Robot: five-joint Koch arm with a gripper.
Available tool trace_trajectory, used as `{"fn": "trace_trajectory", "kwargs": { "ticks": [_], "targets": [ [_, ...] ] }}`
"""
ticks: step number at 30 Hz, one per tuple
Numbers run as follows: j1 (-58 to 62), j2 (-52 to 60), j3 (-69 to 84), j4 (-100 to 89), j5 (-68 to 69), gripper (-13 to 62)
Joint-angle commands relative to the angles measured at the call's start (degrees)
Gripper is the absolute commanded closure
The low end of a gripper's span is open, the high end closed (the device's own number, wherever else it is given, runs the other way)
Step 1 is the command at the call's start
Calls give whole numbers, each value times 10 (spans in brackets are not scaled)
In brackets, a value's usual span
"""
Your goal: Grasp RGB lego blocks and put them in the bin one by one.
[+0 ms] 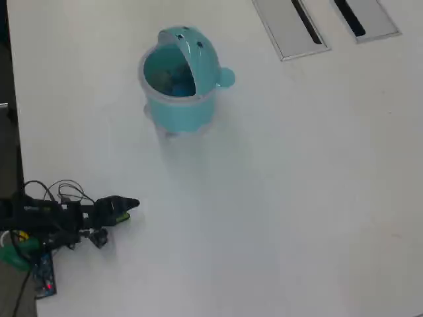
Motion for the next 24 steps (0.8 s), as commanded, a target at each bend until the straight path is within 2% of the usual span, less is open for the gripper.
{"fn": "trace_trajectory", "kwargs": {
  "ticks": [1, 24],
  "targets": [
    [-1, 20, 46, 18, 14, 147],
    [-3, 14, 46, 20, 22, 149]
  ]
}}
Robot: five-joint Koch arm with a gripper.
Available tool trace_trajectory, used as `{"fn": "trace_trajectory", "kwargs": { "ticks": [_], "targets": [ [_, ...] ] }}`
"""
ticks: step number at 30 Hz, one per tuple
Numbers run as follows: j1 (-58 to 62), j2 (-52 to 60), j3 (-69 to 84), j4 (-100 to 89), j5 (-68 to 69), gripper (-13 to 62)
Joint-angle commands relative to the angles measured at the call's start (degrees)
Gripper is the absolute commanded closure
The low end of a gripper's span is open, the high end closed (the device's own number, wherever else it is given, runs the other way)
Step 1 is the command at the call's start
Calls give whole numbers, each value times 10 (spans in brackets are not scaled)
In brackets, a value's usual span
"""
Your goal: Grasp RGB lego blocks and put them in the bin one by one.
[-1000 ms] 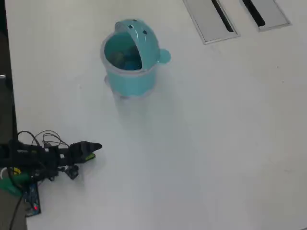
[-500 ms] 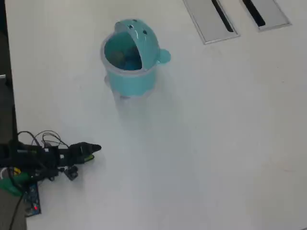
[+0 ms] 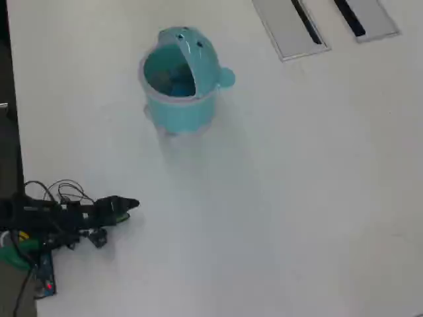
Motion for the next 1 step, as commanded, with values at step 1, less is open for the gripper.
{"fn": "trace_trajectory", "kwargs": {
  "ticks": [1],
  "targets": [
    [0, 15, 42, 14, 13, 149]
  ]
}}
